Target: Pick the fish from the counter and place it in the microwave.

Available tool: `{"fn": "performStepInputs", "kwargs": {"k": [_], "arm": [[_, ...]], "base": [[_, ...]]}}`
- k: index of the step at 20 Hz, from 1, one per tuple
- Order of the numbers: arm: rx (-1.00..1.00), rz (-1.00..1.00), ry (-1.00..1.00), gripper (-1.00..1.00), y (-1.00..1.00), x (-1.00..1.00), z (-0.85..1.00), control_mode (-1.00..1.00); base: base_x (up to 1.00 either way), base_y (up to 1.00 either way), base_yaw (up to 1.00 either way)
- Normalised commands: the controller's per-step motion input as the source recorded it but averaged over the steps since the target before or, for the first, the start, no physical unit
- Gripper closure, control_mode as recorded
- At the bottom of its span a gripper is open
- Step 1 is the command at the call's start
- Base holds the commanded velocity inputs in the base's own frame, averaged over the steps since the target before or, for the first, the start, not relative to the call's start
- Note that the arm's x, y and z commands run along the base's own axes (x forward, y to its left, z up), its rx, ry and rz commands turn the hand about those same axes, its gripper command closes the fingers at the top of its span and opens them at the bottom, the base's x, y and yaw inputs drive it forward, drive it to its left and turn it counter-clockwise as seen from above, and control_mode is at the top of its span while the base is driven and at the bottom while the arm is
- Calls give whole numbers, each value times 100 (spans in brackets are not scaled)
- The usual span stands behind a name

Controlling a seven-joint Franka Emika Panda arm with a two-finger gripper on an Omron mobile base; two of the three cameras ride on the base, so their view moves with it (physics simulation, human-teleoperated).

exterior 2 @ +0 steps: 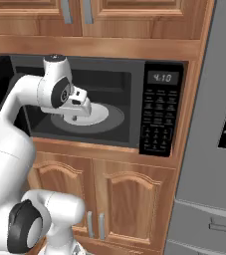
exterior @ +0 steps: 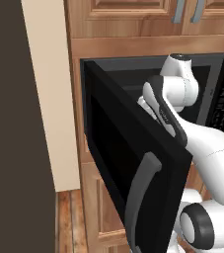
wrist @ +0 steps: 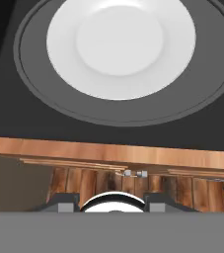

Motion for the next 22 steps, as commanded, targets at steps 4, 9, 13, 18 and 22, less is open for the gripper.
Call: {"fn": "performStepInputs", "kwargs": {"k": [4, 9, 13, 18, 22], "arm": [[0, 0, 0, -100, 0, 0, 0, 100], [0, 0, 0, -100, 0, 0, 0, 100], [0, 0, 0, -100, 0, 0, 0, 100], [0, 0, 0, -100, 0, 0, 0, 100], [0, 0, 0, -100, 0, 0, 0, 100]], "base": [[-36, -4, 0], [-93, -48, -4], [-69, -69, -29], [-2, -35, -65], [6, -2, -83]]}}
